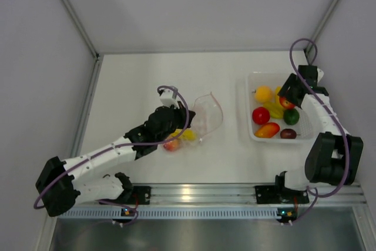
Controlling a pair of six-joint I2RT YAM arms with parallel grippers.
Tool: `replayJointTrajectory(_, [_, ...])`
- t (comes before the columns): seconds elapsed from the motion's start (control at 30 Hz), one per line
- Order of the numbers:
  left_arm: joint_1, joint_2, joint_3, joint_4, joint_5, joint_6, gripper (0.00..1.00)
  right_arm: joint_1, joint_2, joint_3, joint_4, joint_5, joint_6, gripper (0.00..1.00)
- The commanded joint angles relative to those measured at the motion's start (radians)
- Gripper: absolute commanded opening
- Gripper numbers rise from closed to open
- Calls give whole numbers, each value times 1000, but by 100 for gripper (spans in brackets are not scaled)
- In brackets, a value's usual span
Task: Open the zip-top bag and remove the fake food
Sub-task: Place the fake fruit in the bin.
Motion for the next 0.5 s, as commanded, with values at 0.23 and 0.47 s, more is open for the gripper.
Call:
replayJointTrajectory(0.23, [-4,-17,66,-10,83,10,0,-12,-101,59,24,-41,-46,99])
replayJointTrajectory(0.47, [-4,3,80,-10,95,9,0,12,-193,32,34,-282,-43,99])
